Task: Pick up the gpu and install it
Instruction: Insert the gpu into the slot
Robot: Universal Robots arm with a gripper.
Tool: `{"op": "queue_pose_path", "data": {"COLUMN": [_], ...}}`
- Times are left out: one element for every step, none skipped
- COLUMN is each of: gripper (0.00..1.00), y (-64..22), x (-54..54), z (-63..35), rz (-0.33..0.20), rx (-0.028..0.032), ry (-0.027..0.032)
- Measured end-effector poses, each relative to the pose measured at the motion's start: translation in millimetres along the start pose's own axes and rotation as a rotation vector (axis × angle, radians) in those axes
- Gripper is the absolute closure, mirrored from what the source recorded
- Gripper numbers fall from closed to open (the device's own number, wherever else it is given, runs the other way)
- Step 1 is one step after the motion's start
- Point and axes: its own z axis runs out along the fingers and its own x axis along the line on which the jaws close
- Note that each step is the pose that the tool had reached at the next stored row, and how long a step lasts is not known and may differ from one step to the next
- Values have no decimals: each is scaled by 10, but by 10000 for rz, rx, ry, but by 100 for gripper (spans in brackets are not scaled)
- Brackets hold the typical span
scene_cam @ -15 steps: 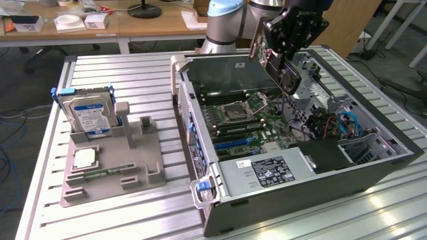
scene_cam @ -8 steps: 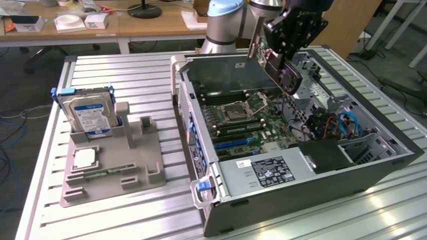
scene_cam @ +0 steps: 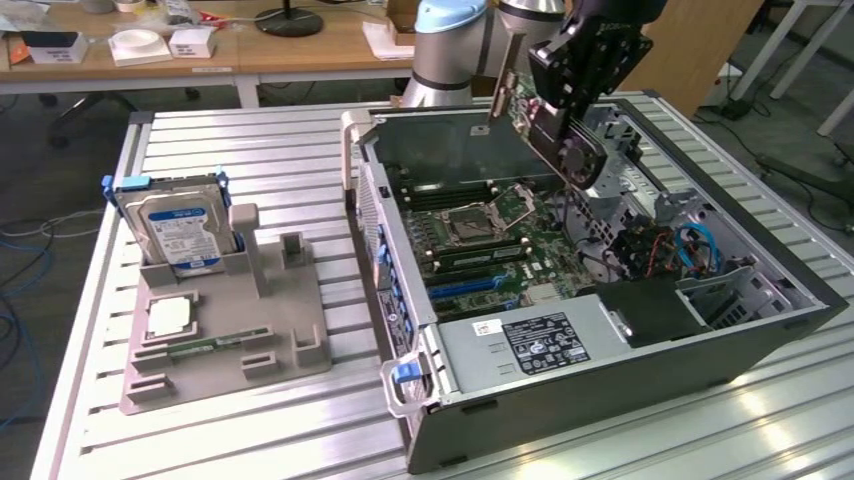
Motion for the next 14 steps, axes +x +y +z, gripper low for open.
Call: {"op": "queue_pose_path", "data": {"gripper": [74,74,74,74,74,74,74,74,74,74,74,74,74,74], "y": [0,-1,-1,-1,-1,-1,-1,-1,-1,-1,-1,-1,-1,-1], "x": [0,0,0,0,0,0,0,1,0,1,0,1,0,0], "z": [0,-1,-1,-1,-1,-1,-1,-1,-1,-1,0,-1,-1,-1], "rz": [-67,-142,-218,-297,-378,-466,-552,-637,-728,-814,-899,-983,-1071,-1152], "rx": [-1,-2,-3,-6,-8,-11,-12,-15,-17,-20,-23,-24,-26,-27], "ry": [5,10,15,19,24,29,35,40,45,50,55,61,66,71]}}
